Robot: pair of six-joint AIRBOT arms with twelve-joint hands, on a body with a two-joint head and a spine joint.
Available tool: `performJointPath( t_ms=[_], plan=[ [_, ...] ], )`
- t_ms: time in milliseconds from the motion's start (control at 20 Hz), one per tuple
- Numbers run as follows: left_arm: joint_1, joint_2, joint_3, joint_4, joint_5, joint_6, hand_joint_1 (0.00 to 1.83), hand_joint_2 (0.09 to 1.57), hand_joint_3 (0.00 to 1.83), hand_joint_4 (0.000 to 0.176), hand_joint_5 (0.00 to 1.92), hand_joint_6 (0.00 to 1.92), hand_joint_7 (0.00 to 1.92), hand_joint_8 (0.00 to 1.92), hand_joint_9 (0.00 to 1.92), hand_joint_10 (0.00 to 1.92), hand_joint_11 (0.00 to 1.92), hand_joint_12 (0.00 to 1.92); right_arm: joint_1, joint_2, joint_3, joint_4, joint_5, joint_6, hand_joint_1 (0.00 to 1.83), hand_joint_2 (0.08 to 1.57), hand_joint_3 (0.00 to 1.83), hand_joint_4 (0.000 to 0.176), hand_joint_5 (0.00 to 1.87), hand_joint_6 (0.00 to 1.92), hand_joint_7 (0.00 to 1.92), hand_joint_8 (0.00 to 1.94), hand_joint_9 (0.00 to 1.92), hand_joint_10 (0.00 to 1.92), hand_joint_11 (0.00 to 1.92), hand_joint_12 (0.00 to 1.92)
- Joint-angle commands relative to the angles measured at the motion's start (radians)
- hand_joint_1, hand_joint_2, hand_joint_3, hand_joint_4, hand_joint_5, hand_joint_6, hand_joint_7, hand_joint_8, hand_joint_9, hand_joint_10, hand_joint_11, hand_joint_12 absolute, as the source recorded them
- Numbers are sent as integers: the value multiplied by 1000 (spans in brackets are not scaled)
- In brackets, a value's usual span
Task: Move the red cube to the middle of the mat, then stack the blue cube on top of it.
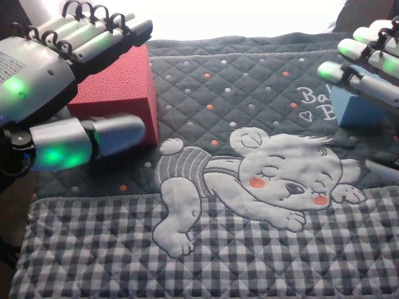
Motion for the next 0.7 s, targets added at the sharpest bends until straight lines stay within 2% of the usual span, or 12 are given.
performJointPath(
  t_ms=[0, 150, 250, 550, 600, 650],
  plan=[
    [-14, -3, -1, -12, -138, -1, 201, 1206, 44, 93, 0, 0, 5, 4, 0, 4, 0, 46, 7, 3, 0, 3, 126, -7, 373, 1254, 68, 0, 0, 0, 0, 0, 0, 0, 0, 16],
    [-14, -5, 2, -25, -133, -1, 260, 1195, 4, 65, 0, 0, 0, 0, 0, 0, 0, 0, 5, -2, 3, 12, 126, -7, 371, 1258, 27, 0, 0, 0, 0, 0, 0, 0, 0, 0],
    [-14, -13, 8, -36, -123, -1, 258, 1174, 0, 56, 0, 0, 0, 0, 0, 0, 0, 0, 3, -7, 5, 21, 125, -7, 349, 1252, 18, 0, 0, 0, 0, 0, 0, 0, 0, 0],
    [-68, -62, 59, -96, -78, -31, 384, 1101, 0, 50, 0, 0, 0, 0, 0, 0, 0, 0, -16, -21, 11, 52, 123, -7, 322, 1255, 10, 0, 0, 0, 0, 0, 0, 0, 0, 0],
    [-79, -74, 70, -117, -69, -31, 363, 1098, 0, 34, 0, 0, 0, 0, 0, 0, 0, 0, -21, -24, 11, 56, 123, -7, 335, 1253, 7, 0, 0, 0, 0, 0, 0, 0, 0, 0],
    [-87, -79, 78, -132, -63, -31, 378, 1079, 0, 37, 0, 0, 0, 0, 0, 0, 0, 0, -24, -25, 11, 58, 123, -7, 345, 1247, 4, 0, 0, 0, 0, 0, 0, 0, 0, 0]
  ],
)
